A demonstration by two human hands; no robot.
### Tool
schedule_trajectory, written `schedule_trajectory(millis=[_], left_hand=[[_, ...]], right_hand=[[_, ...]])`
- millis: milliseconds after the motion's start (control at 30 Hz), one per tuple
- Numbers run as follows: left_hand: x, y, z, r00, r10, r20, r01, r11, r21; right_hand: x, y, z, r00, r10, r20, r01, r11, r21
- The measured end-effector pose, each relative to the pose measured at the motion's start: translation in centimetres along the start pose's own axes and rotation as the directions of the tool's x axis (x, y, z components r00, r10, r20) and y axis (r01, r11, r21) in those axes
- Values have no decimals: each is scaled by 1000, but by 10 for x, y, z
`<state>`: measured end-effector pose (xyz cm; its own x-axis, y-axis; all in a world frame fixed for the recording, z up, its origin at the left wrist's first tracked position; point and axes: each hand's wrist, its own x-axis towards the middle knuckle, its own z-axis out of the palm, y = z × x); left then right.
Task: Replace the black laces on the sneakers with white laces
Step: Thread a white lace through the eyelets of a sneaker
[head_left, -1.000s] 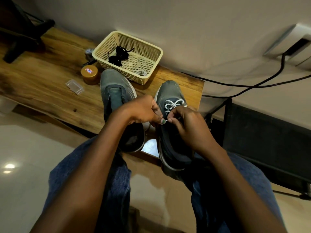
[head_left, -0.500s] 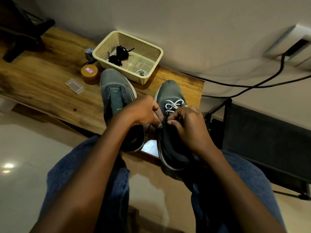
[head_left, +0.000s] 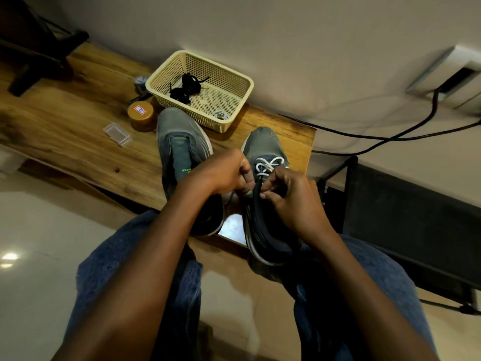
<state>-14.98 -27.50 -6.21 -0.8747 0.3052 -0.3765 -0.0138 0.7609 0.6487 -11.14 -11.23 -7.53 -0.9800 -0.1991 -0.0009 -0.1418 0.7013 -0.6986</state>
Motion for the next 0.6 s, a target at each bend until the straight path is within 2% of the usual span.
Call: schedule_trajectory(millis=[300, 467, 600], left_hand=[[2, 0, -2, 1000, 2, 10, -2, 1000, 2], [2, 0, -2, 1000, 0, 17, 0, 1000, 1], [3, 0, -2, 1000, 8, 16, -8, 1000, -12]], right_hand=[[-3, 4, -3, 992, -65, 104, 73, 995, -74], [-2, 0, -4, 998, -43, 50, 47, 996, -72], [-1, -2, -4, 1000, 28, -4, -28, 998, 64]])
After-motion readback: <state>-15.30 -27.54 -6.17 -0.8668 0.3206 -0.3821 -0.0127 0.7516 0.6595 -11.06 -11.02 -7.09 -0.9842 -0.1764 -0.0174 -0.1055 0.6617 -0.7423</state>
